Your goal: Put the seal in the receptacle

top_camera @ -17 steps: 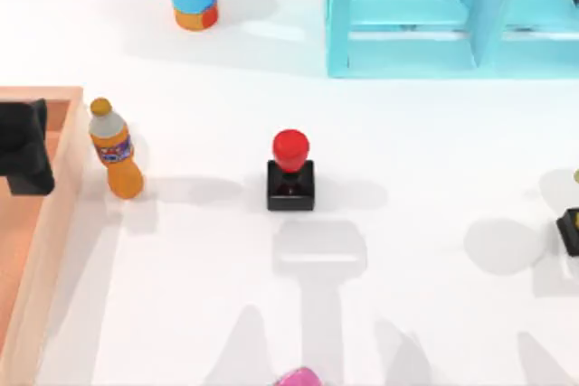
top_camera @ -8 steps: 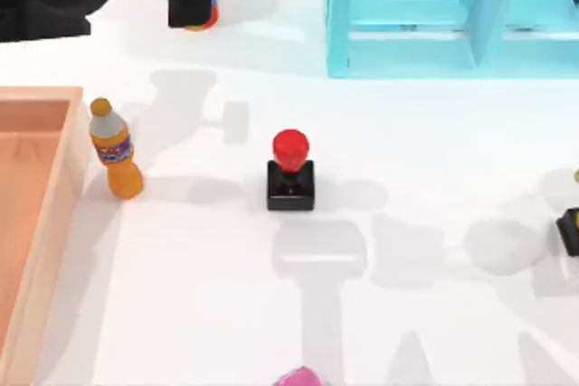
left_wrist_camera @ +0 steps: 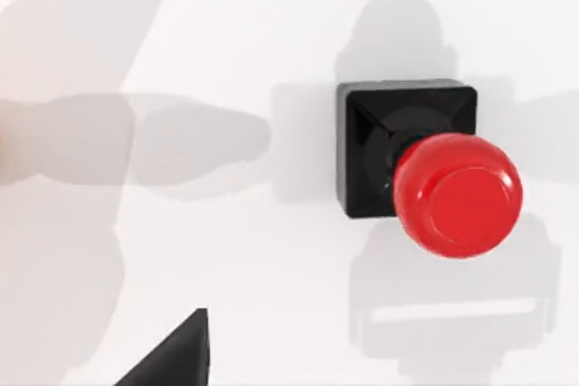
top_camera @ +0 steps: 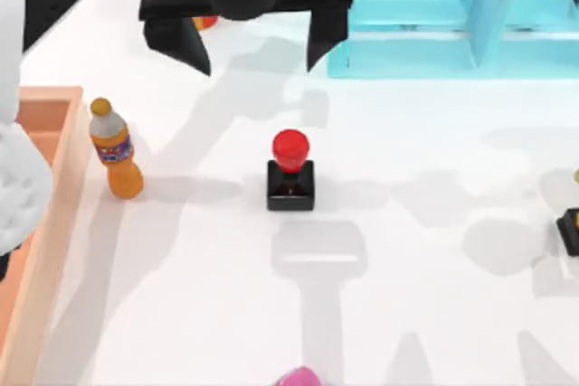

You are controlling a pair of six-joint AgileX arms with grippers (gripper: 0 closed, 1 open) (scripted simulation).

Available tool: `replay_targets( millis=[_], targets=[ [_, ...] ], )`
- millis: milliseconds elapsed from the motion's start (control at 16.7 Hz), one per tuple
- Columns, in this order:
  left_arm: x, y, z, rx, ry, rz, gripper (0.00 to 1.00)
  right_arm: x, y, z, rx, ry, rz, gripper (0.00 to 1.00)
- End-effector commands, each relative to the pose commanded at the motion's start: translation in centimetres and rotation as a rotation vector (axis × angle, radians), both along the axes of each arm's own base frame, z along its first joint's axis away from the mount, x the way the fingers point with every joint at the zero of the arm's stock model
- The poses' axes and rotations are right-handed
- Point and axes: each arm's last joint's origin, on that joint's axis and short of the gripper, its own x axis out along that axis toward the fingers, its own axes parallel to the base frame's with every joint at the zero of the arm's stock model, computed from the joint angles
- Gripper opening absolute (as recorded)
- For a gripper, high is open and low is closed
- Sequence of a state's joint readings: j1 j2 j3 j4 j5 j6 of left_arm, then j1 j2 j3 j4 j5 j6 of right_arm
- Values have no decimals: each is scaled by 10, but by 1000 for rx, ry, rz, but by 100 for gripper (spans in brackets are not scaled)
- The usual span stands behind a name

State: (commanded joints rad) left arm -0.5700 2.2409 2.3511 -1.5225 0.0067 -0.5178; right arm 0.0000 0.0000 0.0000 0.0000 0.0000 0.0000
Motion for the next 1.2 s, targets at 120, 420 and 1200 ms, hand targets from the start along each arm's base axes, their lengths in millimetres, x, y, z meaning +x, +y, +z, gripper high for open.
replay_targets(
  millis=[120, 420, 1200],
  targets=[
    [7, -18, -19, 34, 59, 8, 100, 0, 0, 0, 0, 0, 0, 100],
    [12, -40, -46, 84, 132, 20, 100, 0, 0, 0, 0, 0, 0, 100],
    [18, -43, -87, 85, 134, 20, 100, 0, 0, 0, 0, 0, 0, 100]
  ],
)
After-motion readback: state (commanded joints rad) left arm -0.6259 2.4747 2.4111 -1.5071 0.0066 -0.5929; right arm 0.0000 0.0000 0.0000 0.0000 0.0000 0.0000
